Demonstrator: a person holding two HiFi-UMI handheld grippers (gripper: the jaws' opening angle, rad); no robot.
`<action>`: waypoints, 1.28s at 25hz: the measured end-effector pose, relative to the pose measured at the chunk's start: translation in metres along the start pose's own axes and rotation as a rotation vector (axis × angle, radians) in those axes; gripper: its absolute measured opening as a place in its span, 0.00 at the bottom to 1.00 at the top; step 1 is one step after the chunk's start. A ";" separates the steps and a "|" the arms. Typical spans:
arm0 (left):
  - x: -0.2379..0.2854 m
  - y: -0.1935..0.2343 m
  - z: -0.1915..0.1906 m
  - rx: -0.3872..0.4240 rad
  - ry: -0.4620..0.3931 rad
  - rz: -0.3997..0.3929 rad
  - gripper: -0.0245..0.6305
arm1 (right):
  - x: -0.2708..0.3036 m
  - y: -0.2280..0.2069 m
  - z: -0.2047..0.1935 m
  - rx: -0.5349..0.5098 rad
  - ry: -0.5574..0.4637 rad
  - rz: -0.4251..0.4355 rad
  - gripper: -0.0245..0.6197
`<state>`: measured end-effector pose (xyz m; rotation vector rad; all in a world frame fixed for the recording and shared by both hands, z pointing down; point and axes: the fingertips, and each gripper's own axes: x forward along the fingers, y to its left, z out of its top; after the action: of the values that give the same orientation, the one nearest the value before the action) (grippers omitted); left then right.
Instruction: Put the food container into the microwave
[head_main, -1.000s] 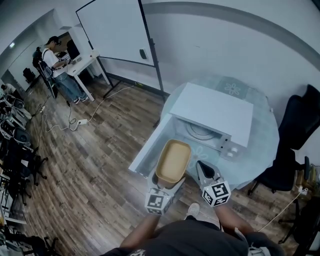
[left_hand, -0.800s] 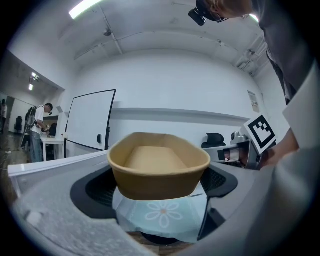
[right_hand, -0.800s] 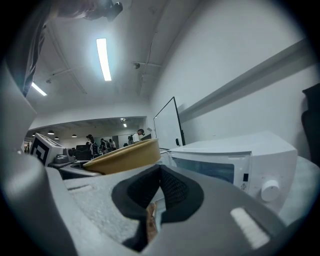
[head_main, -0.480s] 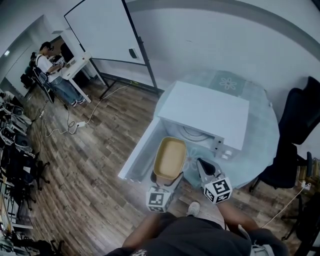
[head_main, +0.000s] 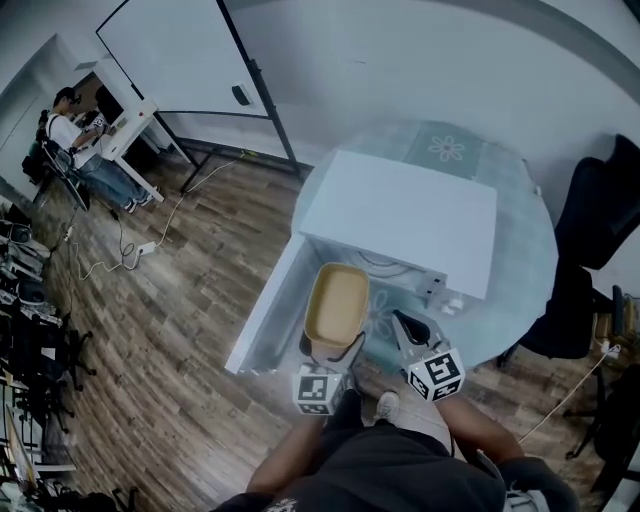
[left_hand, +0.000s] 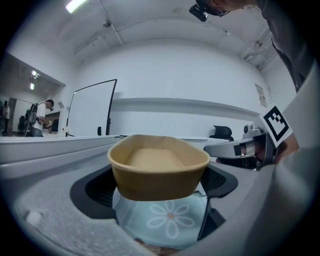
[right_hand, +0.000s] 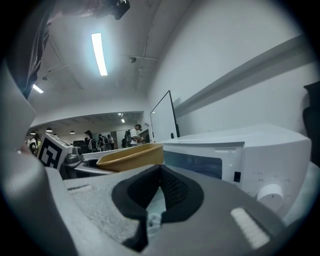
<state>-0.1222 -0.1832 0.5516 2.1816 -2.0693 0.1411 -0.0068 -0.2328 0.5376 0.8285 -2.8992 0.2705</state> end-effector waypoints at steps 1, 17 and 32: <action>0.005 0.003 -0.002 0.004 0.003 -0.005 0.84 | 0.003 0.000 -0.004 -0.006 0.010 0.001 0.04; 0.068 0.028 -0.049 -0.022 0.086 -0.037 0.84 | 0.047 -0.028 -0.044 0.007 0.084 -0.037 0.04; 0.113 0.045 -0.080 -0.035 0.117 -0.069 0.84 | 0.089 -0.057 -0.077 0.037 0.138 -0.098 0.04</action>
<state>-0.1590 -0.2843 0.6496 2.1663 -1.9175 0.2187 -0.0466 -0.3102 0.6348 0.9158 -2.7250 0.3576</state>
